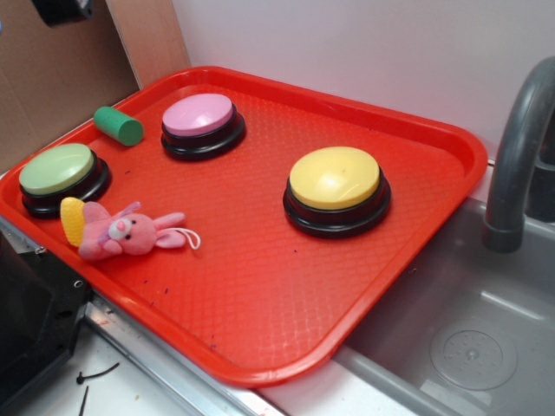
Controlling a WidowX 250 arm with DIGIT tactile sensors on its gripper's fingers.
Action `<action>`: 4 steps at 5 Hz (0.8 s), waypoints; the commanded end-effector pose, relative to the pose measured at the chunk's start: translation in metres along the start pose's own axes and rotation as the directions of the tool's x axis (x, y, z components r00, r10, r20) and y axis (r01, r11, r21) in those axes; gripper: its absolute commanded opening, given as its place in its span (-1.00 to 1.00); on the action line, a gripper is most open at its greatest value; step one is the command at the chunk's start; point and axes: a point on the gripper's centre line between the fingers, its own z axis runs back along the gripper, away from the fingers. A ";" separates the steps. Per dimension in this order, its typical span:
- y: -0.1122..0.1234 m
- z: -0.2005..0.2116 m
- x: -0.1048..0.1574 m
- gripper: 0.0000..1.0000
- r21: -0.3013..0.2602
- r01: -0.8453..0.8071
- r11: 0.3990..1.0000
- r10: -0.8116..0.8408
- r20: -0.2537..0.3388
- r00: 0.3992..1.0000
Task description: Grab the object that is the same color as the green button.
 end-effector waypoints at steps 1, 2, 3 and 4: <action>0.017 -0.042 0.047 1.00 0.025 -0.418 0.908 0.405 0.202 0.892; 0.019 -0.064 0.065 1.00 0.050 -0.483 0.874 0.456 0.256 0.852; 0.024 -0.088 0.081 1.00 0.022 -0.550 0.835 0.528 0.252 0.811; 0.022 -0.105 0.092 1.00 0.039 -0.568 0.822 0.535 0.291 0.793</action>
